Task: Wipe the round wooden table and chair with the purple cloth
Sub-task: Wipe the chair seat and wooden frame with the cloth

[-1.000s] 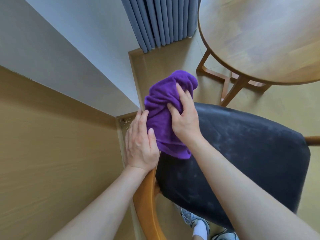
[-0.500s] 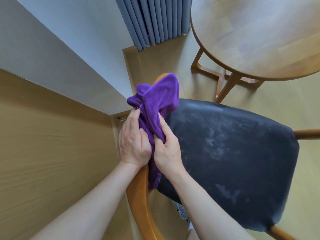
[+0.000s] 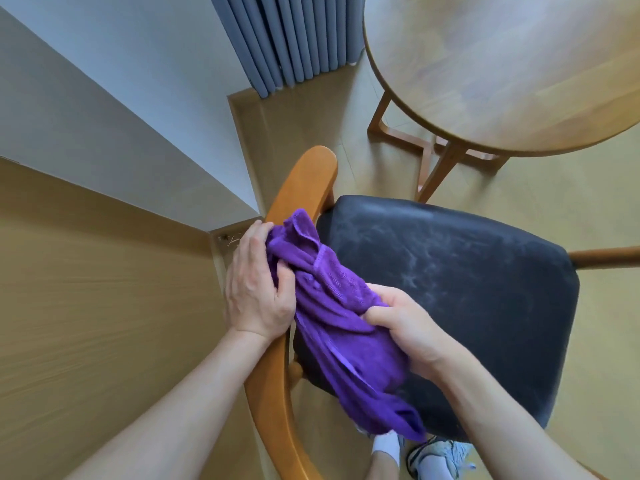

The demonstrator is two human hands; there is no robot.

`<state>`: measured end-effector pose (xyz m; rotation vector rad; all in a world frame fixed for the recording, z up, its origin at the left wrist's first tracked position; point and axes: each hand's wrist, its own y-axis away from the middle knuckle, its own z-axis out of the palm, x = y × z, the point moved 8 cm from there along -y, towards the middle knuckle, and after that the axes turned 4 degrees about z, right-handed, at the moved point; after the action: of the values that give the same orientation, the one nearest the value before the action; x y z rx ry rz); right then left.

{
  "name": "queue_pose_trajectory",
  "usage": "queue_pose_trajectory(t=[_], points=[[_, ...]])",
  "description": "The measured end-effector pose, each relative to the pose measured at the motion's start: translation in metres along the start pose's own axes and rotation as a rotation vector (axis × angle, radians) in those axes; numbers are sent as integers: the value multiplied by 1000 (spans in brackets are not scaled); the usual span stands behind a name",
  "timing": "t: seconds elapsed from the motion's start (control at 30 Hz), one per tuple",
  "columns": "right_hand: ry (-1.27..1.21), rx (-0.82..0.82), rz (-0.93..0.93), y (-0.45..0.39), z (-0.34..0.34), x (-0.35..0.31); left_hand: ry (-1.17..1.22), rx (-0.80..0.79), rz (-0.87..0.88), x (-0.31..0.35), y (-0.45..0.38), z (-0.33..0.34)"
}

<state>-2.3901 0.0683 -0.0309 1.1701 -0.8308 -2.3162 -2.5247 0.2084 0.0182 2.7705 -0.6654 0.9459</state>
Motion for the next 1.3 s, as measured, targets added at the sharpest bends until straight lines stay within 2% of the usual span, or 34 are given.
queue_pose_trajectory(t=[0.1,0.2,0.3,0.37,0.43,0.47,0.5,0.6,0.63,0.73,0.83,0.9,0.97,1.03,1.13,1.2,1.23,1.3], points=[[-166,11,6,16,-13,-8,-33,-20,-34,-4,2,1],[-345,82,-84,30,-28,-24,-55,-35,-36,-5,4,3],[-353,194,-214,30,-42,-52,-110,-57,11,-2,4,6],[-86,358,-307,21,-49,-71,-170,-79,66,3,4,9],[409,604,-421,10,-45,-88,-234,-105,134,10,4,12],[633,658,-431,-1,-37,-89,-261,-116,160,12,4,13],[813,641,-381,-16,-29,-83,-281,-124,174,13,4,14],[1159,365,-83,-64,-15,-36,-300,-127,169,12,4,15],[1284,361,-73,-74,-16,-27,-303,-125,163,11,4,15],[1531,539,-292,-99,-16,-29,-304,-125,155,9,4,15],[1694,428,-197,-143,-24,-9,-300,-116,158,8,3,16],[1729,402,-149,-158,-27,7,-293,-103,159,6,3,16],[1701,425,-239,-150,-17,20,-293,-99,164,5,3,16],[1741,377,-376,-131,1,39,-287,-96,170,6,4,16],[1851,127,-464,-108,26,71,-282,-104,157,6,4,15],[1893,-27,-486,-104,32,68,-277,-109,150,6,5,15],[1881,-34,-508,-107,31,54,-274,-109,150,7,5,15],[1747,136,-541,-120,18,7,-269,-112,148,6,5,15]])
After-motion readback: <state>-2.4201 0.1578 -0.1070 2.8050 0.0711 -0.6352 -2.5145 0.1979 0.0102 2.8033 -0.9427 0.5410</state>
